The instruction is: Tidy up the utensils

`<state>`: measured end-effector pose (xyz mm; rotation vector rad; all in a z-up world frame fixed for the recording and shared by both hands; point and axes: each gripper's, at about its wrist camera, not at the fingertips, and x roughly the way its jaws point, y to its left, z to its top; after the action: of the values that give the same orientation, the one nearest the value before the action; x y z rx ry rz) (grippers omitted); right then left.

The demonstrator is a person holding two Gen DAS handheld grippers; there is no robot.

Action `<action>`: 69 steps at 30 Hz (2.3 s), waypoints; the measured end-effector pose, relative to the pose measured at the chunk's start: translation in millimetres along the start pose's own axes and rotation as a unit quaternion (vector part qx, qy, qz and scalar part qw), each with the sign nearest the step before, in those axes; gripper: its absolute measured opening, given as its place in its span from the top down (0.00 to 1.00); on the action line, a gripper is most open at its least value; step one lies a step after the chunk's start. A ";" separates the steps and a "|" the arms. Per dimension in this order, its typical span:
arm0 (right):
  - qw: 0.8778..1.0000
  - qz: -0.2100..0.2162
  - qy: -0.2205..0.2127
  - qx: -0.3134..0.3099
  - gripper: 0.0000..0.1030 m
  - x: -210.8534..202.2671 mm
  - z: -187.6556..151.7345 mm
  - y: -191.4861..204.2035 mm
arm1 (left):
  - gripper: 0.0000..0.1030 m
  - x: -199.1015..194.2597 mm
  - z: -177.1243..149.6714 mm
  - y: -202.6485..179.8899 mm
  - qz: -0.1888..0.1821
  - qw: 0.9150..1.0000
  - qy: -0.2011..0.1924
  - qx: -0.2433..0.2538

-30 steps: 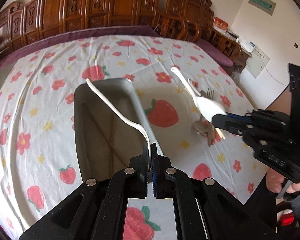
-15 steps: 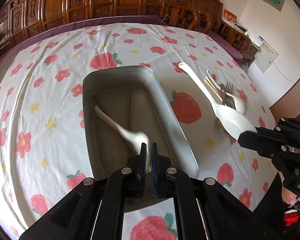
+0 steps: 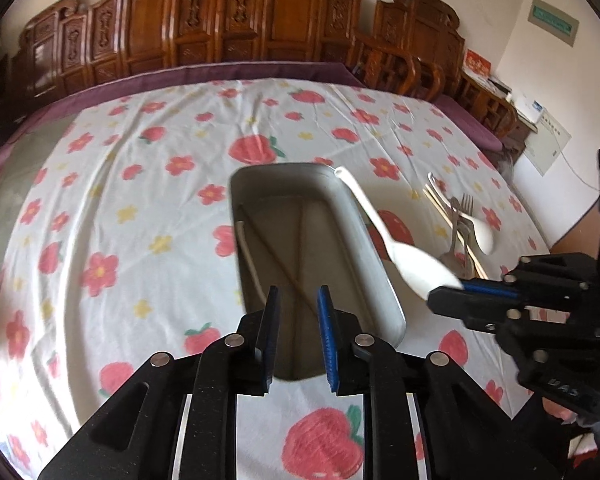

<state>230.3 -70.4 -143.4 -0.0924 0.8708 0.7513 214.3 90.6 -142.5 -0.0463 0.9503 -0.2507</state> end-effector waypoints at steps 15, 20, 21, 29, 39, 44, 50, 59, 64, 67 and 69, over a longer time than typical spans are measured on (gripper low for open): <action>0.999 -0.002 0.039 -0.025 0.96 47.2 12.0 18.7 | 0.79 -44.2 -13.7 35.7 0.034 0.998 -0.044 -0.031; 0.998 -0.014 0.057 -0.027 0.96 63.7 12.3 16.0 | 0.79 -51.8 -16.2 44.5 0.037 0.997 -0.052 -0.040; 0.998 -0.017 0.061 -0.028 0.96 67.1 12.1 15.0 | 0.79 -52.5 -16.5 46.3 0.038 0.997 -0.052 -0.042; 0.996 -0.035 0.081 -0.017 0.95 84.9 16.8 0.4 | 0.78 -59.6 -17.1 48.6 0.040 0.997 -0.059 -0.041; 0.995 -0.050 0.087 0.006 0.85 91.2 22.5 -11.5 | 0.78 -62.6 -21.7 46.6 0.037 0.997 -0.061 -0.037; 0.996 -0.052 0.076 0.009 0.71 74.1 21.1 -8.7 | 0.78 -62.4 -24.5 41.7 0.034 0.997 -0.059 -0.031; 0.997 -0.064 0.043 0.022 0.71 34.3 12.2 -6.2 | 0.78 -63.5 -25.7 31.2 0.032 0.998 -0.059 -0.020; 0.993 -0.105 0.040 0.040 0.71 -24.4 -21.5 -33.9 | 0.64 -62.2 -29.4 3.3 0.021 0.998 -0.060 0.005; 0.988 -0.135 0.050 0.060 0.71 -53.3 -40.9 -70.3 | 0.59 -53.4 -32.8 -20.6 0.014 0.998 -0.055 0.025; 0.984 -0.155 0.050 0.075 0.71 -66.8 -51.9 -96.3 | 0.59 -43.8 -31.8 -36.5 0.003 0.999 -0.046 0.029; 0.981 -0.167 0.051 0.083 0.71 -72.6 -57.8 -112.7 | 0.59 -39.0 -30.5 -45.6 -0.003 0.999 -0.041 0.033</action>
<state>233.7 -216.0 -153.6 -0.1267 0.9821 0.3601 159.2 57.5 -122.3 0.0012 0.8591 -0.2824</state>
